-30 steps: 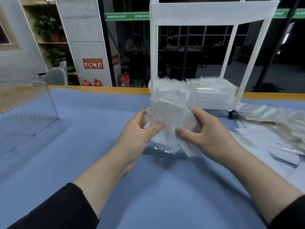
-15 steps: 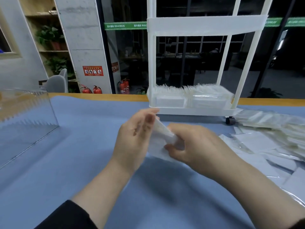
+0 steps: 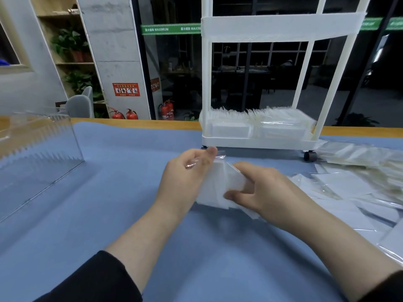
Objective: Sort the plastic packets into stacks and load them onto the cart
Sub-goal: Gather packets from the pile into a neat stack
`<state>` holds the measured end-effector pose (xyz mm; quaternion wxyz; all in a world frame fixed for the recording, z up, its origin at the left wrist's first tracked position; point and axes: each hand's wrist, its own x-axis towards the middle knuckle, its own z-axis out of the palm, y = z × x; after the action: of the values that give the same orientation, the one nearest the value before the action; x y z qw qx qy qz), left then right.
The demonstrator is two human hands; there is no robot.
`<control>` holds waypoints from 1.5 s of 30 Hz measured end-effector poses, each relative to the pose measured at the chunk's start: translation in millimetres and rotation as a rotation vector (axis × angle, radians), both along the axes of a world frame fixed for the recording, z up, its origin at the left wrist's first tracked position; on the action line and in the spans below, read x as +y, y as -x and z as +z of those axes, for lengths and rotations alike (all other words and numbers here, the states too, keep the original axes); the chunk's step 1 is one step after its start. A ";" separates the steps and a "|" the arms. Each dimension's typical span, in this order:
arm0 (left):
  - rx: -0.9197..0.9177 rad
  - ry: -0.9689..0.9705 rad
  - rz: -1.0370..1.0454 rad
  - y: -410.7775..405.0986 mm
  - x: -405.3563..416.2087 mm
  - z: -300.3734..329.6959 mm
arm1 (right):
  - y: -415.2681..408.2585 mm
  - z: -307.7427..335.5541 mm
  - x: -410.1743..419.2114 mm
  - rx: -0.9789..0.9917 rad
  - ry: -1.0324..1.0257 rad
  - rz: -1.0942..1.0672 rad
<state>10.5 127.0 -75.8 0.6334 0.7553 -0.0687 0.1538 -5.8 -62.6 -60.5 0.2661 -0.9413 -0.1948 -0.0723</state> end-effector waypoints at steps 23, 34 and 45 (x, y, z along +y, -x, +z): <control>0.182 0.177 0.147 -15.6 9.7 -16.5 | -11.7 -15.8 -14.0 0.124 -0.150 -0.052; 0.251 0.528 0.269 -18.6 -4.9 -17.5 | -8.5 -18.0 14.3 0.062 -0.382 -0.047; 0.161 0.588 0.273 -3.0 -30.4 -11.9 | 4.4 -12.2 24.3 0.077 -0.412 0.016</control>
<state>13.4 96.5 -87.7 0.8012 0.5521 0.1308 0.1901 -10.3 -38.2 -72.8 0.4607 -0.8676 -0.1729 -0.0723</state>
